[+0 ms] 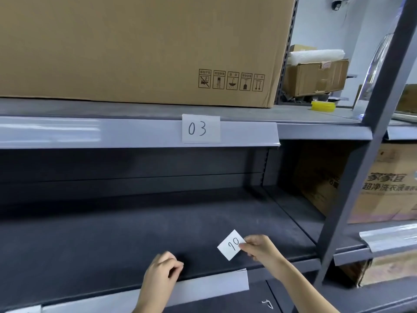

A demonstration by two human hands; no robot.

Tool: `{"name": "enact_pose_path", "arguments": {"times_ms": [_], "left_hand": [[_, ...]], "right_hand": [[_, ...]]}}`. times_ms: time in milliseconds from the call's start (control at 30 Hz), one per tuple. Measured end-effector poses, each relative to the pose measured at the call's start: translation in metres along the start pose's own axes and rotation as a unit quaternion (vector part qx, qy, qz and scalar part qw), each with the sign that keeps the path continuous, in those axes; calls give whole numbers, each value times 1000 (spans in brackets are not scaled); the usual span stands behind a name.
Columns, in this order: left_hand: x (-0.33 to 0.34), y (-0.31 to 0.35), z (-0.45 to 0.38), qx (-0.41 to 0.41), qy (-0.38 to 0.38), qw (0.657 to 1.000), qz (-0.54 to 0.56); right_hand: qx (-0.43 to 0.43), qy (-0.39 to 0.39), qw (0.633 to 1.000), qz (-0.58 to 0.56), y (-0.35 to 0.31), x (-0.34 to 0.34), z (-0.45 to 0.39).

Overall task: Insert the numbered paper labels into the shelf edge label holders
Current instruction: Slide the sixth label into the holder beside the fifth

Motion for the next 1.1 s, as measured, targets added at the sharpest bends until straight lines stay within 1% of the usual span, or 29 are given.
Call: {"name": "enact_pose_path", "arguments": {"times_ms": [100,200,400,467,567,700,800,967,1100], "left_hand": [[4,3,-3,-1,2,1000,-8],[9,1,-4,-21,-7,1000,-14],[30,12,4,-16,-42,999,-18],[37,20,9,-3,-57,998,-15],[39,29,15,9,-60,998,-5],[42,40,18,43,-83,996,-11],[46,39,20,39,-98,994,-12],[46,39,22,31,-112,993,-14],[43,42,24,26,-123,992,-25]], "right_hand": [[6,-10,1000,-15,1,-2,-3],[12,-29,999,-33,2,1,-7],[-9,-41,999,22,0,-1,-12],[-5,-45,998,32,3,-1,-16],[6,-66,997,41,7,2,-17],[-28,-42,996,73,0,0,-22],[-28,-38,996,69,0,0,-26],[-36,-75,992,99,-2,10,-28],[-51,-100,991,75,-9,21,-25]]}}
Point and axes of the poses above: each hand's wrist, its own z-axis away from the middle knuckle, its own x-axis out of the palm, y = z × x, the point moved 10 cm from there along -z, towards the middle knuckle, and after that the axes turned 6 degrees about z, right-handed, at the moved point
